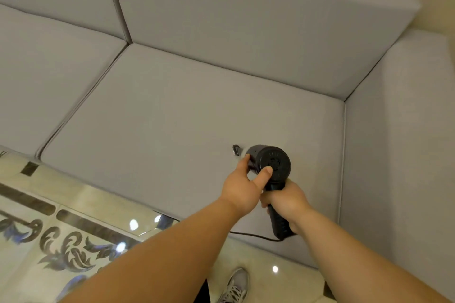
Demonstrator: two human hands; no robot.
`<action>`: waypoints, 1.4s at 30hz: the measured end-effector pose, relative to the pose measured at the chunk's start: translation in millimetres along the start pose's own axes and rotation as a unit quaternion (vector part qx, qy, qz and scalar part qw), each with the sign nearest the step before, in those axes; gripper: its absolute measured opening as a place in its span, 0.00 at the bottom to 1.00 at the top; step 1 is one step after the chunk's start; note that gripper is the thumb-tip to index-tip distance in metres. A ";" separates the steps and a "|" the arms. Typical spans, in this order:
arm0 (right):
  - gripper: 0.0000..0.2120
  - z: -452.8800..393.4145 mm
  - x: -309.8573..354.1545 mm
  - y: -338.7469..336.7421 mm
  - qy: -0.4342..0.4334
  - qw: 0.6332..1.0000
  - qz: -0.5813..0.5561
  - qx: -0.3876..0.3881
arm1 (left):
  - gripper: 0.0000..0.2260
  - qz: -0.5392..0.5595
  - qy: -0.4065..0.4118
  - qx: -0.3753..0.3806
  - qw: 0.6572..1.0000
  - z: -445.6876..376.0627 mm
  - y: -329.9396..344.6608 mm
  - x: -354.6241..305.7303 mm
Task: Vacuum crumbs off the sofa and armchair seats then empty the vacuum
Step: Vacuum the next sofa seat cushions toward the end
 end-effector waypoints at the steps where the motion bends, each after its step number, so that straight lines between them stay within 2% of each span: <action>1: 0.14 -3.4 -0.1 6.4 0.005 1.000 0.004 0.010 | 0.33 -0.005 -0.007 -0.001 1.000 -2.5 -4.0 4.2; 5: 0.15 -5.9 -22.2 21.0 0.038 0.999 0.007 0.028 | 0.33 -0.034 -0.028 0.024 0.999 -0.4 -1.4 26.0; 11: 0.14 14.5 -49.4 -4.4 0.055 0.998 0.012 0.030 | 0.35 -0.025 -0.036 0.047 0.998 20.4 31.2 25.1; 18: 0.15 34.3 -51.2 -28.3 0.031 0.999 0.022 -0.001 | 0.28 -0.005 -0.020 0.040 0.999 40.5 45.0 9.6; 22: 0.13 34.7 -41.4 -14.1 -0.001 1.000 -0.004 0.006 | 0.33 -0.021 -0.008 0.018 1.000 45.2 30.9 8.2; 27: 0.13 32.0 -55.6 23.6 0.010 0.999 0.000 0.047 | 0.32 -0.031 -0.044 0.020 0.998 48.3 13.5 38.8; 36: 0.12 53.3 -113.8 -4.4 0.046 0.998 0.008 -0.031 | 0.35 -0.015 -0.042 0.087 0.995 75.4 61.0 63.2; 42: 0.13 79.9 -102.5 4.0 0.015 0.998 -0.010 -0.056 | 0.33 0.013 -0.024 0.088 0.996 96.6 42.9 53.6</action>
Point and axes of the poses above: each hand's wrist, its own z-axis away from the middle knuckle, its own y-axis out of the palm, x = y × z, the point moved 9 cm from there along -z, towards the middle knuckle, and after that the axes turned 3 degrees about y, right-handed, at the moved point
